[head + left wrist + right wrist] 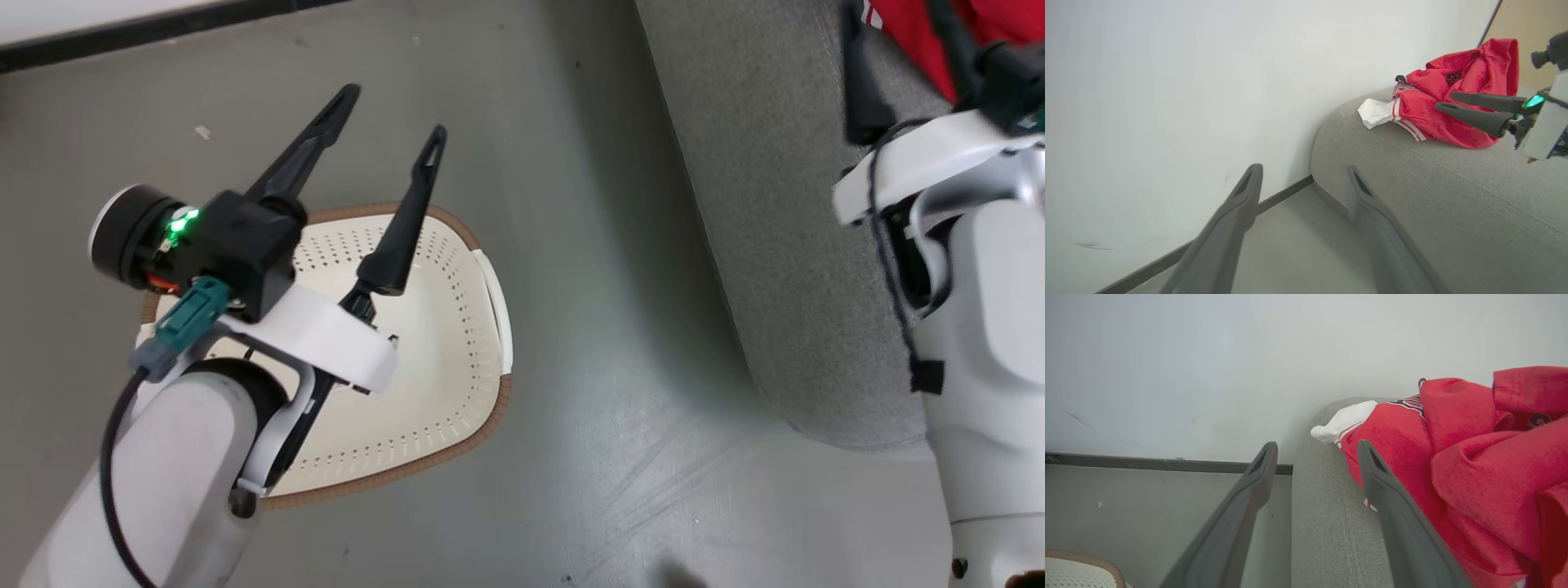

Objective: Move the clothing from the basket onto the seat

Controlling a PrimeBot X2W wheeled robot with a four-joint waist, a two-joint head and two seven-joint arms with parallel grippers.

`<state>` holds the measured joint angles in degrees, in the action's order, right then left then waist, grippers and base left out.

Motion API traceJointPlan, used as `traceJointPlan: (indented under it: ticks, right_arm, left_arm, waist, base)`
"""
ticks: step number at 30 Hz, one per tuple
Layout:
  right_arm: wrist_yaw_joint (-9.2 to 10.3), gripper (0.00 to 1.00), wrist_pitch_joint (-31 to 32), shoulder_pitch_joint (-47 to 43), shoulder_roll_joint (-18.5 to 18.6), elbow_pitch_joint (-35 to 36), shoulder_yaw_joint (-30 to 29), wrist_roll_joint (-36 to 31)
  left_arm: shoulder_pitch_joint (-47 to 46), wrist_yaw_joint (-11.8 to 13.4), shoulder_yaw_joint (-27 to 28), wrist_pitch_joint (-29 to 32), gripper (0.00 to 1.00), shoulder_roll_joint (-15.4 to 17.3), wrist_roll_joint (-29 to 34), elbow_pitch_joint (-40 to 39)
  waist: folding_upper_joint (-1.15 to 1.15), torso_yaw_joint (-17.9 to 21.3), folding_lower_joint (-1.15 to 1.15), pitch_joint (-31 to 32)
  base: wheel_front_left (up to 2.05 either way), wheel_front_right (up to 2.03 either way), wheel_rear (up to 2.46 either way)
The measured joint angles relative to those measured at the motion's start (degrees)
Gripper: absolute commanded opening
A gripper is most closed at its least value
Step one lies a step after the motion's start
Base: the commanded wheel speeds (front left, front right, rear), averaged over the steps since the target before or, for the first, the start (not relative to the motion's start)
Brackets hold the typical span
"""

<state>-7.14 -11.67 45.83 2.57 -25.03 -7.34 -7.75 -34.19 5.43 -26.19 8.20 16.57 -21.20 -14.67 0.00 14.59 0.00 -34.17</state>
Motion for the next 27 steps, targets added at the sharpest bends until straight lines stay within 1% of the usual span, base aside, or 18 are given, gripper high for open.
traceJointPlan:
  ticks: [1, 3, 10, 12, 19, 20, 23, 27]
  right_arm:
    - [0.0, 1.0, 0.0, -1.0, -0.9, -0.2, 1.5, 0.0]
    - [0.0, 1.0, 0.0, -1.3, -0.9, -0.3, 2.2, 0.0]
    - [0.01, 1.0, -0.3, -2.6, 0.7, 0.1, 5.4, -0.5]
    - [0.01, 1.0, -1.5, -2.6, 0.9, 1.1, 7.1, -0.4]
    - [0.01, 1.0, -2.1, -5.9, 0.9, 2.1, 9.4, 0.8]
    - [0.01, 1.0, -2.1, -5.9, 0.9, 2.1, 9.4, 0.8]
    - [0.01, 1.0, -2.5, -7.7, 1.0, 2.3, 10.0, 1.3]
    - [0.01, 1.0, -2.7, -9.3, 1.1, 3.7, 12.2, 2.4]
  left_arm:
    - [1.3, 0.7, 1.1, -0.9, 1.0, 0.0, -0.4, 0.1]
    - [1.9, 1.1, 1.6, -1.4, 1.0, 0.0, -0.5, 0.2]
    - [7.1, 3.7, 5.2, -5.1, 1.0, -0.3, -2.2, 0.8]
    - [9.5, 4.4, 6.3, -6.8, 1.0, -0.7, -3.6, 1.3]
    - [13.8, 5.0, 8.6, -10.8, 1.0, -1.8, -5.5, 2.7]
    - [13.8, 5.0, 8.6, -10.8, 1.0, -1.8, -5.5, 2.7]
    - [15.8, 5.0, 9.2, -13.2, 1.0, -1.7, -5.6, 3.2]
    - [17.9, 5.0, 9.7, -15.7, 1.0, -1.7, -5.7, 3.6]
  waist:
    - [0.0, -0.5, 0.0, 0.7]
    - [0.0, -0.8, 0.0, 1.1]
    - [0.0, -2.8, 0.0, 3.8]
    - [0.0, -3.8, 0.0, 5.0]
    - [0.0, -6.1, 0.0, 8.0]
    - [0.0, -6.1, 0.0, 8.0]
    - [0.0, -7.5, 0.0, 9.9]
    - [0.0, -8.8, 0.0, 11.9]
  base:
    - [0.0, 0.0, 0.0]
    - [0.0, 0.0, 0.0]
    - [0.0, 0.0, 0.0]
    - [0.0, 0.0, 0.0]
    - [0.0, 0.0, 0.0]
    - [0.0, 0.0, 0.0]
    - [0.0, 0.0, 0.0]
    - [0.0, 0.0, 0.0]
